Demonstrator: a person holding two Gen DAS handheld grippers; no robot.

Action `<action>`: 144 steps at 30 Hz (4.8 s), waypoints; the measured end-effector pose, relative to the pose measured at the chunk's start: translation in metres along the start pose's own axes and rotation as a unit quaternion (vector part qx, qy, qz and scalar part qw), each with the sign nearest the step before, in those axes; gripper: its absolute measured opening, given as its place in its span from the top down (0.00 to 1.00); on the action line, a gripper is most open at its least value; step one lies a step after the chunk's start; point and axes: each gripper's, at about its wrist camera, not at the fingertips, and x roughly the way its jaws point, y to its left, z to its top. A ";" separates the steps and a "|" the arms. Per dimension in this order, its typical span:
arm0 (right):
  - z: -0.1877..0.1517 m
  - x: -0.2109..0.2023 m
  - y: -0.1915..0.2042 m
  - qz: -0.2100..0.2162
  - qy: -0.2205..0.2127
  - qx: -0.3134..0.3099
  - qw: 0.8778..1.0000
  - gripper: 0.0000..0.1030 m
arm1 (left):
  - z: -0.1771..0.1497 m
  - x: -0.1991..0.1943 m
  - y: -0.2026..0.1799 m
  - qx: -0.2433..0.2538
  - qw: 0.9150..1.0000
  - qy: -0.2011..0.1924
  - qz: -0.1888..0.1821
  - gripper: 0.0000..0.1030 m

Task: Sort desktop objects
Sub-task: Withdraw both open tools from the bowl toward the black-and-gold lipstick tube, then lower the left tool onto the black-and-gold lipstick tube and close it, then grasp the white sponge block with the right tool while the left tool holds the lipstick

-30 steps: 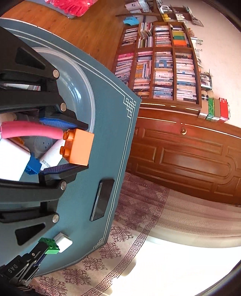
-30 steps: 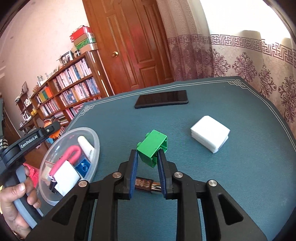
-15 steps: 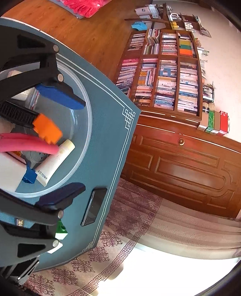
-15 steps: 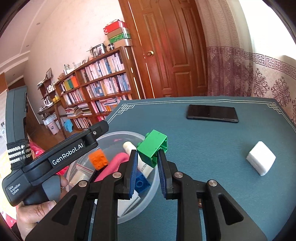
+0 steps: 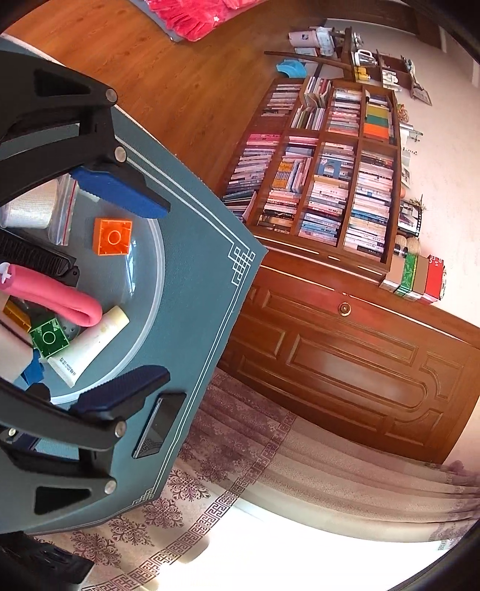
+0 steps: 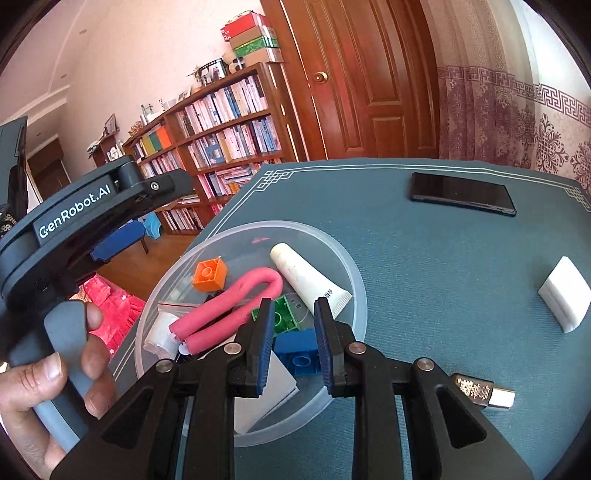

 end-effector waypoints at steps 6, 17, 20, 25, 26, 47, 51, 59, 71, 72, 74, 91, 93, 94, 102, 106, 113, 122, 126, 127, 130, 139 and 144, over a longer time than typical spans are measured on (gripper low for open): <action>-0.012 -0.006 -0.012 -0.005 0.007 0.024 1.000 0.67 | -0.004 0.001 -0.014 0.017 1.000 0.007 -0.013 0.18; -0.032 -0.033 -0.060 -0.056 -0.004 0.084 0.995 0.49 | -0.017 0.002 -0.048 0.048 0.997 0.029 -0.055 0.15; -0.039 -0.042 -0.076 -0.075 -0.006 0.100 0.992 0.49 | -0.021 0.002 -0.060 0.060 0.995 0.034 -0.068 0.08; -0.050 -0.056 -0.101 -0.108 -0.009 0.120 0.987 0.49 | -0.030 -0.004 -0.084 0.092 0.992 0.034 -0.084 0.01; -0.052 -0.059 -0.106 -0.116 -0.010 0.123 0.986 0.49 | -0.032 -0.005 -0.088 0.099 0.991 0.035 -0.088 0.01; -0.075 -0.105 -0.194 -0.236 -0.035 0.203 0.950 0.49 | -0.096 0.005 -0.162 0.215 0.957 0.129 -0.146 0.01; -0.075 -0.106 -0.198 -0.237 -0.036 0.203 0.949 0.49 | -0.106 0.013 -0.163 0.226 0.951 0.151 -0.144 0.01; -0.075 -0.108 -0.200 -0.237 -0.037 0.204 0.949 0.49 | -0.127 0.022 -0.173 0.266 0.933 0.186 -0.155 0.01; -0.076 -0.109 -0.203 -0.238 -0.038 0.208 0.948 0.49 | -0.143 0.033 -0.176 0.281 0.927 0.200 -0.149 0.01; -0.076 -0.109 -0.203 -0.238 -0.038 0.208 0.948 0.49 | -0.145 0.034 -0.176 0.283 0.926 0.201 -0.147 0.01; -0.076 -0.109 -0.203 -0.237 -0.038 0.208 0.948 0.49 | -0.148 0.035 -0.177 0.291 0.926 0.197 -0.138 0.01; -0.074 -0.108 -0.202 -0.226 -0.038 0.204 0.952 0.49 | -0.155 0.029 -0.188 0.310 0.925 0.177 -0.131 0.19; -0.074 -0.108 -0.202 -0.226 -0.038 0.204 0.952 0.49 | -0.157 0.028 -0.191 0.319 0.922 0.177 -0.134 0.19; -0.074 -0.108 -0.202 -0.226 -0.038 0.204 0.952 0.49 | -0.158 0.027 -0.192 0.320 0.921 0.177 -0.133 0.19; -0.074 -0.107 -0.202 -0.216 -0.035 0.208 0.953 0.49 | -0.157 0.034 -0.187 0.296 0.924 0.198 -0.142 0.23; -0.070 -0.104 -0.200 -0.203 -0.029 0.201 0.958 0.49 | -0.154 0.035 -0.182 0.281 0.929 0.194 -0.140 0.36; -0.058 -0.096 -0.194 -0.195 -0.025 0.170 0.966 0.49 | -0.149 0.032 -0.179 0.267 0.934 0.186 -0.149 0.36; -0.023 -0.066 -0.199 -0.185 -0.005 0.124 0.975 0.49 | -0.137 0.020 -0.177 0.265 0.940 0.155 -0.147 0.36; -0.008 -0.054 -0.194 -0.211 -0.009 0.076 0.974 0.49 | -0.135 0.018 -0.177 0.263 0.941 0.152 -0.151 0.36; -0.006 -0.051 -0.194 -0.219 -0.008 0.063 0.974 0.48 | -0.135 0.017 -0.178 0.264 0.940 0.151 -0.153 0.36; 0.000 -0.042 -0.195 -0.237 -0.007 0.032 0.971 0.34 | -0.135 0.014 -0.180 0.265 0.940 0.149 -0.157 0.36; 0.008 -0.033 -0.218 -0.232 0.004 0.044 0.972 0.31 | -0.135 0.015 -0.178 0.261 0.941 0.152 -0.154 0.36; 0.007 -0.034 -0.231 -0.240 0.004 0.079 0.967 0.59 | -0.136 0.015 -0.178 0.261 0.941 0.153 -0.155 0.36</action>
